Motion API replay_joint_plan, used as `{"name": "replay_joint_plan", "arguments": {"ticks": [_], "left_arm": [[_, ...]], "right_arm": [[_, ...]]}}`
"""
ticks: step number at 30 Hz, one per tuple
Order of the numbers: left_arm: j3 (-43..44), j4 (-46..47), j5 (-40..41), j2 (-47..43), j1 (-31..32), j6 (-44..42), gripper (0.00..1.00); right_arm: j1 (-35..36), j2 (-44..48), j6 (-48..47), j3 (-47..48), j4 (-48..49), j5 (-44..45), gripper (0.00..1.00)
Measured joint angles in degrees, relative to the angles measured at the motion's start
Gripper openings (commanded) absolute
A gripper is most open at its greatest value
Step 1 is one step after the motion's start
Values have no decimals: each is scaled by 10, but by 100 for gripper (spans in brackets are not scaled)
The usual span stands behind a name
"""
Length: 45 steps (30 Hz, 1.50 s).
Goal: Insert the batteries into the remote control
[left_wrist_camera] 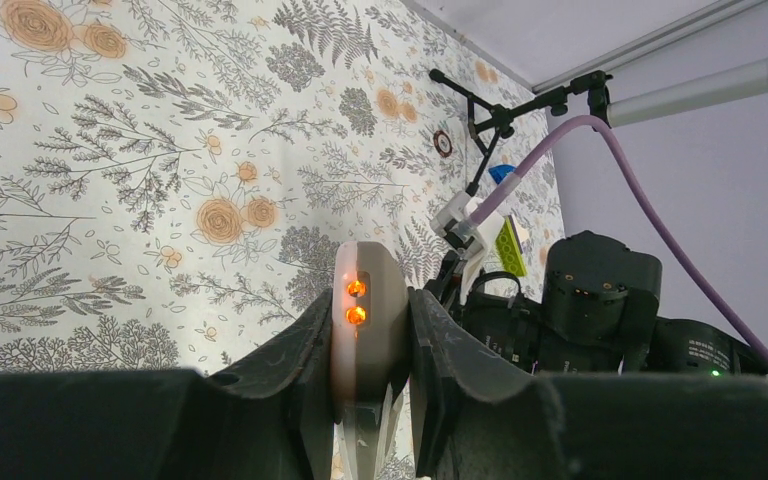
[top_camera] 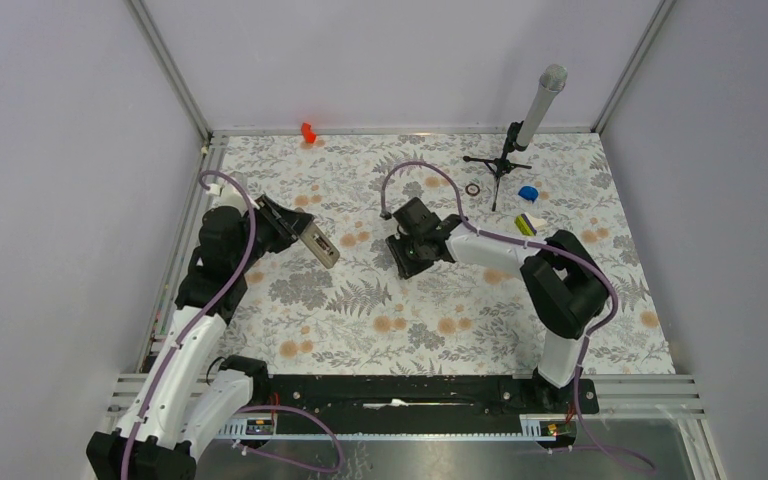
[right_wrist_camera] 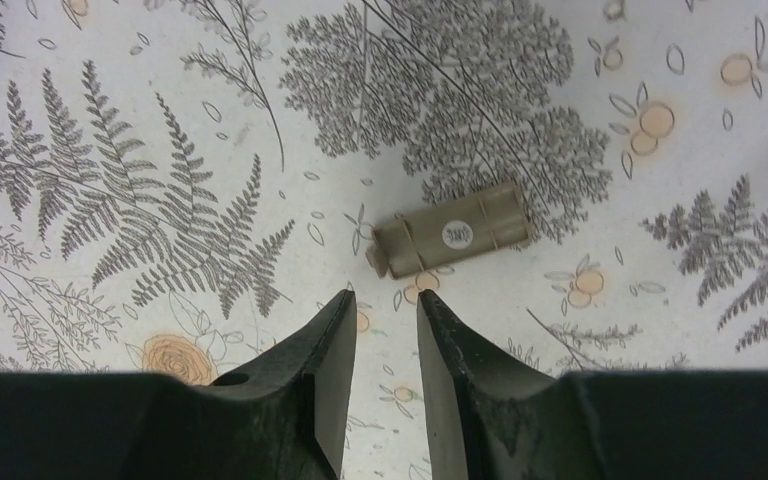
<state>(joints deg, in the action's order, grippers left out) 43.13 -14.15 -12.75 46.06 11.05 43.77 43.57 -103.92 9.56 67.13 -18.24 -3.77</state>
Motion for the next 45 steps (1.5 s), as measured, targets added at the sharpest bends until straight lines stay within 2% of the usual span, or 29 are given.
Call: {"name": "replay_joint_plan", "arguments": {"ticks": [13,20,27,36,43,45], "left_arm": [[0,-1,10,-7,-3,0,0],[0,-1,10,-7,-4,0,0],[0,-1,10,-7,-7,0,0],[0,-1,10,-7,-7,0,0],[0,-1,10,-7,-10,0,0],[0,-1,9,-6,-10,0,0]], "right_arm": [[10,-65,-42,56,-15,-2,36],[11,-72,-51,61,-23,-2,22],[14,-80,-50,72,-25,1,28],[17,-80,-50,74,-31,2,28],[24,-80,-50,76,-40,16,20],[25,-80,-50,76,-42,19,15]]}}
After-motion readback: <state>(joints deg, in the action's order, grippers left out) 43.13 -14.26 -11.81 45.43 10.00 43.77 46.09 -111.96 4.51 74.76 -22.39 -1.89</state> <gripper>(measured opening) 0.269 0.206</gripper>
